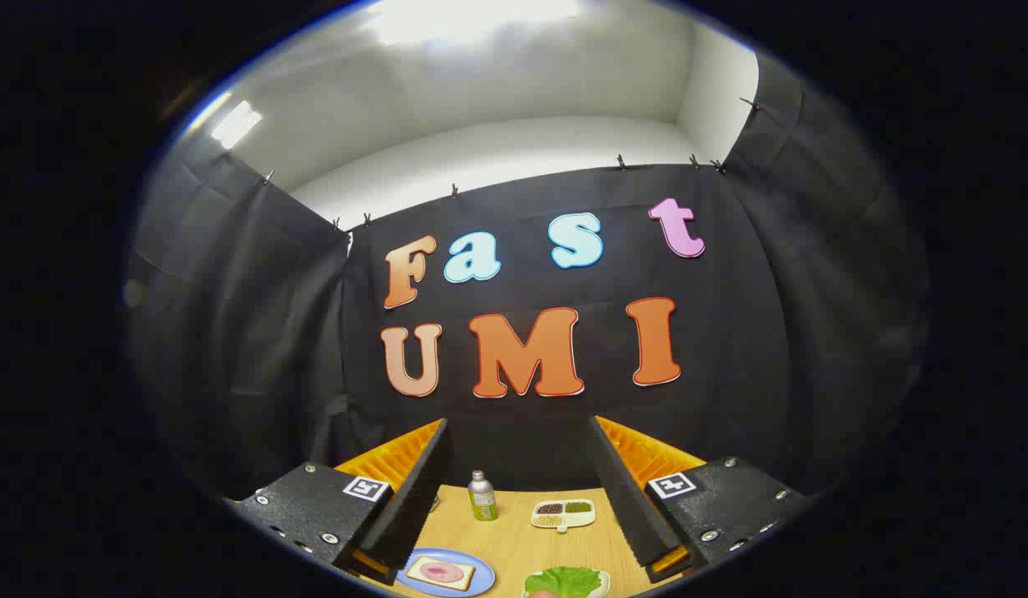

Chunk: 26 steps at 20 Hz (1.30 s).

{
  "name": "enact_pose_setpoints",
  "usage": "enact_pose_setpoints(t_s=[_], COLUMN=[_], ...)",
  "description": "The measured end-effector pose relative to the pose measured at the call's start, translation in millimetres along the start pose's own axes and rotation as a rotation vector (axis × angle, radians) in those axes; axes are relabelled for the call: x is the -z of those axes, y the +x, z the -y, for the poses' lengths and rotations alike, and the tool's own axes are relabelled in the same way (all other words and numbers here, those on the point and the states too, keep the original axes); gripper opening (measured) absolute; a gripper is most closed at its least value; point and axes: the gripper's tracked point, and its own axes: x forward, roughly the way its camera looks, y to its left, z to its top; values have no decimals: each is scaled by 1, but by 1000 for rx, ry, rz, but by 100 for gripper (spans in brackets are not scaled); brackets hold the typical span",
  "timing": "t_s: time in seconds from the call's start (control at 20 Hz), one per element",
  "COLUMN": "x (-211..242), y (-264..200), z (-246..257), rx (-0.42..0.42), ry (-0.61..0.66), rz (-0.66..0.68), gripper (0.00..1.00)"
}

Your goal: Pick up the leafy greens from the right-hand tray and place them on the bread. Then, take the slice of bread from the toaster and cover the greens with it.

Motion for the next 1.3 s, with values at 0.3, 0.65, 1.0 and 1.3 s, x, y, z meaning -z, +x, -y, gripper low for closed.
enact_pose_setpoints(t_s=[0.3, 0.65, 1.0, 1.3], x=[10, 11, 37, 73], y=[-3, -7, -2, 2], z=[-10, -24, -15, -6], rx=[-26, -56, -40, -57], ry=[-7, -41, -11, 63], rz=[-16, -13, -109, -271], gripper=[98, 98, 98, 98])
